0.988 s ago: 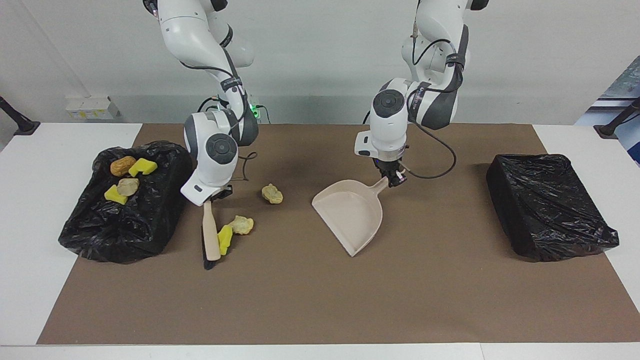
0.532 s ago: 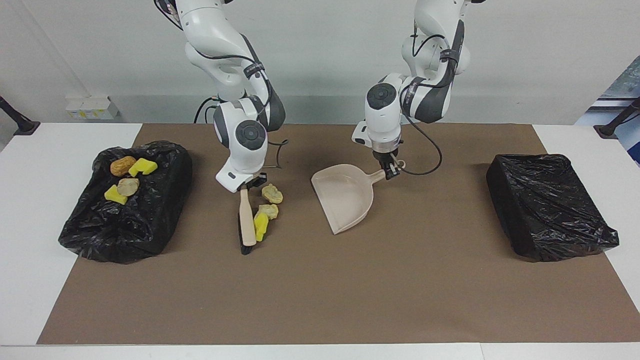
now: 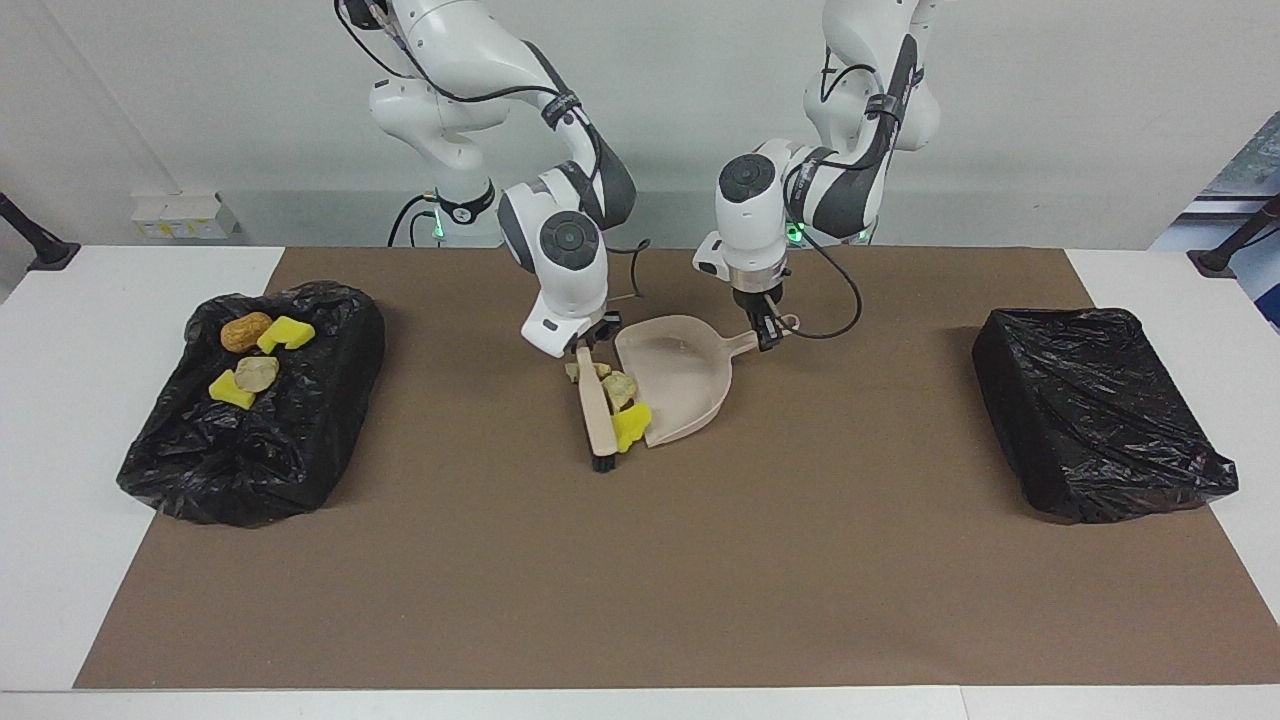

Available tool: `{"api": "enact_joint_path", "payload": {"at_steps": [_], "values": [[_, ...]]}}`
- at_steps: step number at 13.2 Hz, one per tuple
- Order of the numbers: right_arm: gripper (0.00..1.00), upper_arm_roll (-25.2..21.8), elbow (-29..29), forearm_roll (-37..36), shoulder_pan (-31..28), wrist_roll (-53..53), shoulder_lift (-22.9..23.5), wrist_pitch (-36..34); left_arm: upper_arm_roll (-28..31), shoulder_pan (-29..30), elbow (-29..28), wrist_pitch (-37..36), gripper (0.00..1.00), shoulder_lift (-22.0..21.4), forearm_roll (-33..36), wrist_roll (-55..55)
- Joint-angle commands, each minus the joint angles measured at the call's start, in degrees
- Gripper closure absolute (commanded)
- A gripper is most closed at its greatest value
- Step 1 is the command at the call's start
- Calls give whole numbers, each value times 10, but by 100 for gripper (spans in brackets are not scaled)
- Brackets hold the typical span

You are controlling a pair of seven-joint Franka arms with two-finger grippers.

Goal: Sweep and dump trash in bin
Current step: 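Sweep the leftover crumbs and sponge into the dustpan with the right gripper's brush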

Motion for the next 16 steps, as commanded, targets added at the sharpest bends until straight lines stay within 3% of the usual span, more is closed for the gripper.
{"api": "enact_joint_path", "payload": {"at_steps": [1,4,7,9,12,14,16], "values": [[100,24,-6,71,-7,-91,-18,-17,5,-5,-24,18,100,-18,11,5],[100,24,14,124,-15,-135,-50,-64,5,-3,-30,29,100,-18,11,5],[100,18,57,113,-69,-132,-63,-156,5,-3,-30,30,100,-18,11,5],[100,15,43,74,-85,-117,-86,-169,5,-3,-30,30,100,-18,11,5],[100,16,-43,13,-118,-80,-131,-146,5,-3,-32,31,100,-19,11,5],[100,17,-133,-8,-120,-77,-186,-81,5,-3,-32,32,100,-19,11,4],[100,21,-171,-6,-112,-51,-187,-44,5,-3,-32,33,100,-19,11,4]]}}
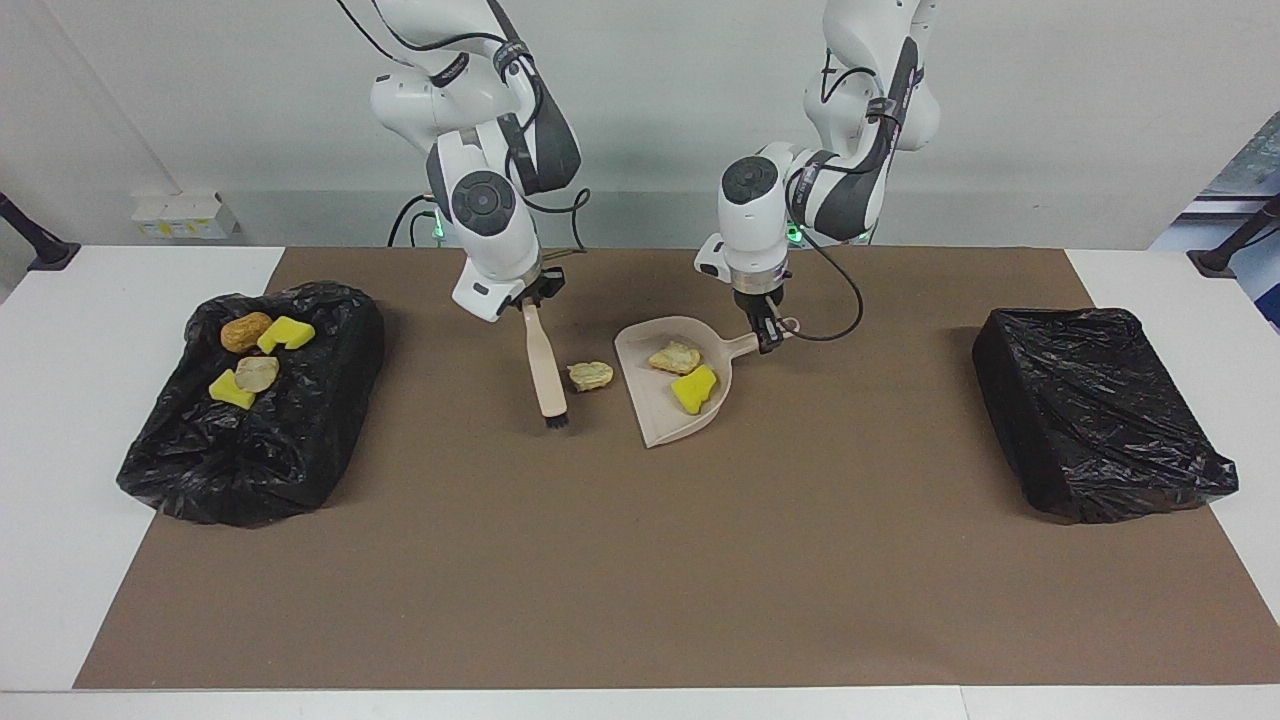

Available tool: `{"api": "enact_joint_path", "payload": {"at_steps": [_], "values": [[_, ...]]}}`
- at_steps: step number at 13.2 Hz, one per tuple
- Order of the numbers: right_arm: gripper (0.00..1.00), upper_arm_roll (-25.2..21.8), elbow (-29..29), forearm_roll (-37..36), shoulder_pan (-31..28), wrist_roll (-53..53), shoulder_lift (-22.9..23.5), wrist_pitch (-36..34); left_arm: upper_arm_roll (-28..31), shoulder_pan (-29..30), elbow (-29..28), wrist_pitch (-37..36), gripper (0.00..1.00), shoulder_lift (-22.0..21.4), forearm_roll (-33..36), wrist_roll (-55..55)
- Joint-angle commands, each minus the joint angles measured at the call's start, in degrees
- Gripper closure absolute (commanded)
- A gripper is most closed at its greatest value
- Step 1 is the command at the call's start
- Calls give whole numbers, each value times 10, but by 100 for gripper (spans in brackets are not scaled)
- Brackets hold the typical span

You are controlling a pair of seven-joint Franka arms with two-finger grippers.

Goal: Sweep and dump trash in bin
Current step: 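Sweep the leftover crumbs and sponge into the dustpan with the right gripper's brush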

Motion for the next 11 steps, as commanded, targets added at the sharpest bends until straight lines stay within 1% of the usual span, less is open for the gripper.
{"api": "enact_joint_path", "payload": {"at_steps": [1,2,3,4,6,7,8,10,11], "values": [[100,9,-62,-3,18,55,-29,59,3,-2,-24,18,100,-18,10,2],[100,9,-62,10,48,70,-18,84,3,-2,-23,18,100,-19,10,2],[100,9,-62,36,67,77,-8,108,3,-1,-24,18,100,-18,10,2],[100,8,-57,69,98,79,13,133,3,0,-24,19,100,-18,10,2],[100,10,-41,115,127,75,48,174,3,0,-24,20,100,-19,10,2],[100,10,-17,158,139,69,57,169,3,0,-24,22,100,-18,10,2],[100,10,1,174,144,70,65,164,3,5,-24,22,100,-18,10,3],[100,8,11,165,134,63,67,146,3,11,-23,25,100,-16,9,6],[100,4,13,165,126,53,61,128,3,22,-19,25,100,-12,10,7]]}}
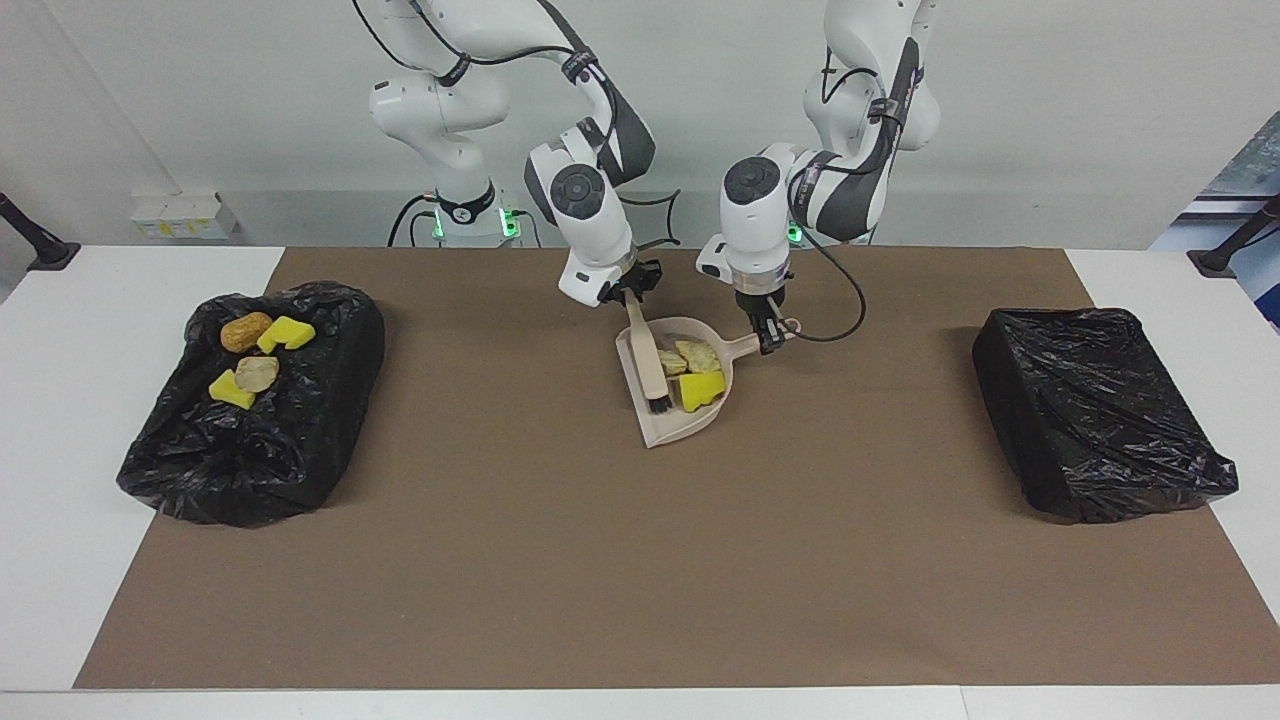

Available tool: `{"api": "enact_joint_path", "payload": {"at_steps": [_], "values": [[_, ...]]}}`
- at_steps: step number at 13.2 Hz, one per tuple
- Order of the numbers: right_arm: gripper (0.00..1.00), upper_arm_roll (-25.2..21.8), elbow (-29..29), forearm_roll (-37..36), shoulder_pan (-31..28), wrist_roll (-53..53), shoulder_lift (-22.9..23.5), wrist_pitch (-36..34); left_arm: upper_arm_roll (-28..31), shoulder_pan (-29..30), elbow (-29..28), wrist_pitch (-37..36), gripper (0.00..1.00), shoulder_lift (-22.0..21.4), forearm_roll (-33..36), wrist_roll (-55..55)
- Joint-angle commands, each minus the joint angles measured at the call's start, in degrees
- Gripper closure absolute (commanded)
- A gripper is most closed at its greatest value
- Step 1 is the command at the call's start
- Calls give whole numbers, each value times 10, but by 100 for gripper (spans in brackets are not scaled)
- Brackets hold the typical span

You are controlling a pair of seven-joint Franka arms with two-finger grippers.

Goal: Sweep and dump trash in bin

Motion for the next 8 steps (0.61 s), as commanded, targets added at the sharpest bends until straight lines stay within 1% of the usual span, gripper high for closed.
{"api": "enact_joint_path", "payload": {"at_steps": [1,2,4,6,7,8], "values": [[100,-4,21,2,-36,-21,0,-57,1,24,-13,17,100,-10,10,11],[100,-4,21,-20,-58,-21,-12,-70,2,30,-9,16,100,-8,10,14],[100,-4,24,-67,-73,-15,-24,-91,2,49,-4,15,100,-8,9,51],[100,-2,28,-108,-70,13,-28,-105,1,84,-1,14,100,-18,8,90],[100,0,23,-116,-59,42,-38,-94,1,99,5,11,100,-21,8,111],[100,1,21,-125,-32,77,-42,-79,1,113,9,9,100,-27,8,127]]}}
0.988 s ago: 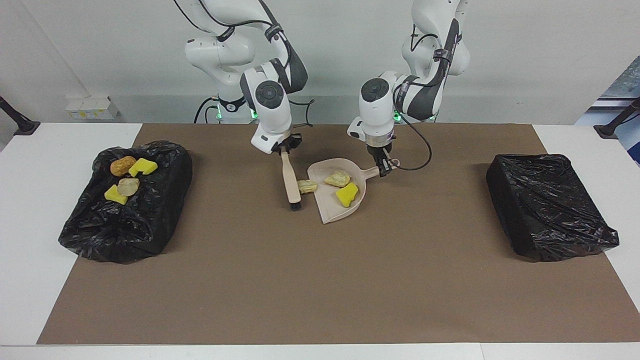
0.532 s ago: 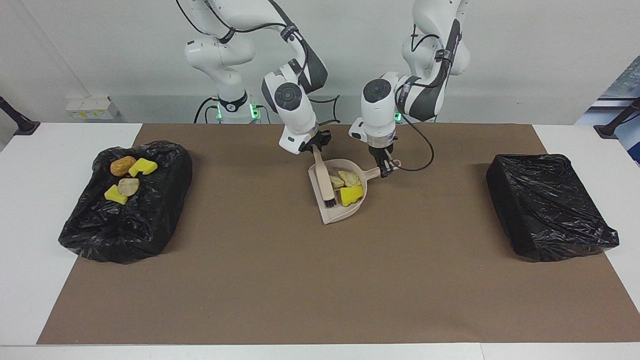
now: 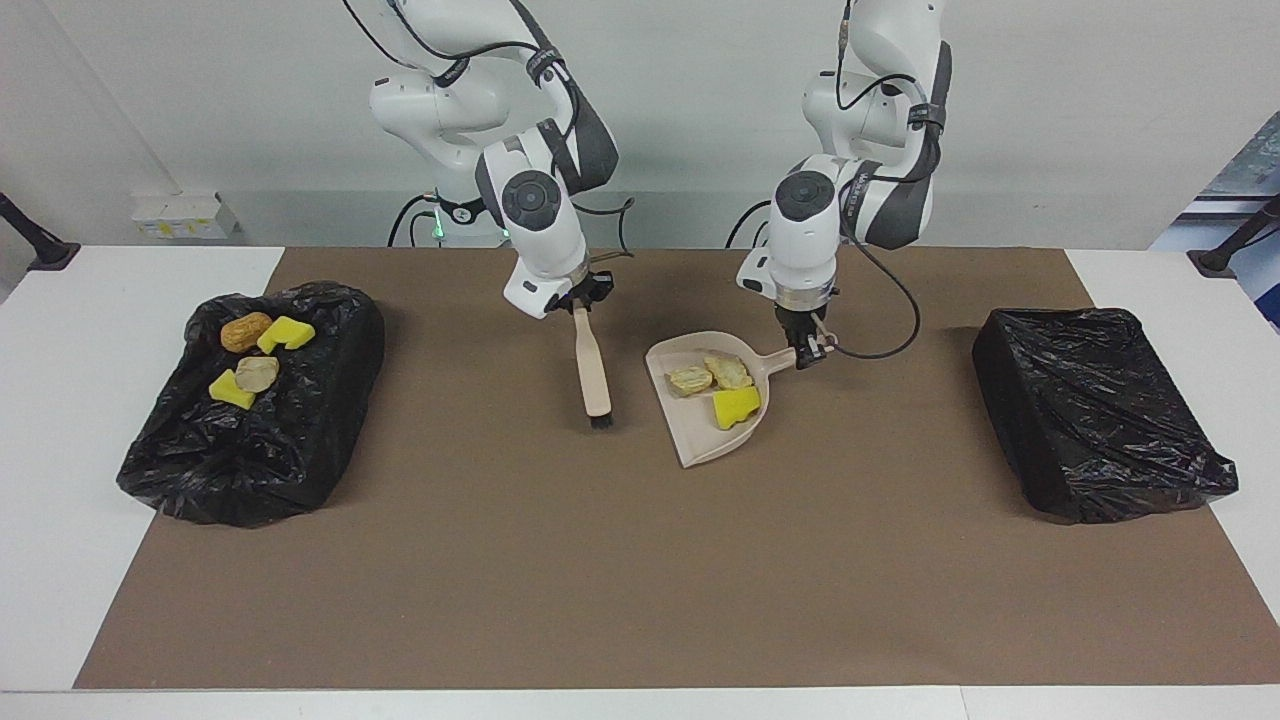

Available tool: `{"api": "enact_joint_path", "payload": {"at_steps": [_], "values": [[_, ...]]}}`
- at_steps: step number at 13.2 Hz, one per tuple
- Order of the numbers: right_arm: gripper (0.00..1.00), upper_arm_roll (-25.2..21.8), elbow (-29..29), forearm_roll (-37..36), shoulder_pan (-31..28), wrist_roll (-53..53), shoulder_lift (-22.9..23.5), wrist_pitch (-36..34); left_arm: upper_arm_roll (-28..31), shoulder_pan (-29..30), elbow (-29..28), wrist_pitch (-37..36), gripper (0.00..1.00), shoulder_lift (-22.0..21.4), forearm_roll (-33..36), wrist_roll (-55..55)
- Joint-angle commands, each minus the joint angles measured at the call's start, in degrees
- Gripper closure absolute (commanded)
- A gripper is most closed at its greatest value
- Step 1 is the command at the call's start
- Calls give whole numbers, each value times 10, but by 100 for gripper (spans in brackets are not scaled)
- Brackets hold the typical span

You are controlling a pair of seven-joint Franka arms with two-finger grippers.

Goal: Sweep and dump trash in bin

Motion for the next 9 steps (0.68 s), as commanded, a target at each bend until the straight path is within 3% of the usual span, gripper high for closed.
{"api": "enact_joint_path", "payload": {"at_steps": [1,5,9], "values": [[100,8,-11,-24,46,84,-24,26,-3,39,3,-1,100,-33,8,42],[100,11,-12,-24,142,205,-14,57,0,124,5,-15,100,-93,3,176],[100,11,-12,-23,219,292,32,108,2,197,44,-56,100,-108,2,268]]}}
